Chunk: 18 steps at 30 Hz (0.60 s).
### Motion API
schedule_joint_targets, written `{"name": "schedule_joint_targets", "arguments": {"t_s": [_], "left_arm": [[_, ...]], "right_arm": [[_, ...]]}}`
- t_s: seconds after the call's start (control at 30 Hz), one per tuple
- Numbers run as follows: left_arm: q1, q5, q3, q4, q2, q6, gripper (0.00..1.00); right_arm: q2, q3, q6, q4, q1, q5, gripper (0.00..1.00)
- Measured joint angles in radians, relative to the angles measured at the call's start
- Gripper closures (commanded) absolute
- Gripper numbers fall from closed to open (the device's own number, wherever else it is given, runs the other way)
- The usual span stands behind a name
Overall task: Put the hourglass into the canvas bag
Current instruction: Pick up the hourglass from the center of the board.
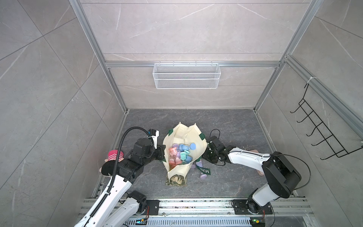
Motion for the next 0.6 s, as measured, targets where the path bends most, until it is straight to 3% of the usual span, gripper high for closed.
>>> {"name": "schedule_joint_targets", "arguments": {"t_s": [0.4,0.6], "left_arm": [[0.000,0.000,0.000,-0.001,0.000,0.000,1.00],[0.000,0.000,0.000,-0.002,-0.001,0.000,1.00]], "right_arm": [[0.066,0.063,-0.003,0.041,0.000,-0.026,0.43],[0.144,0.175,-0.019,-0.066,0.027,0.011,0.45]]}}
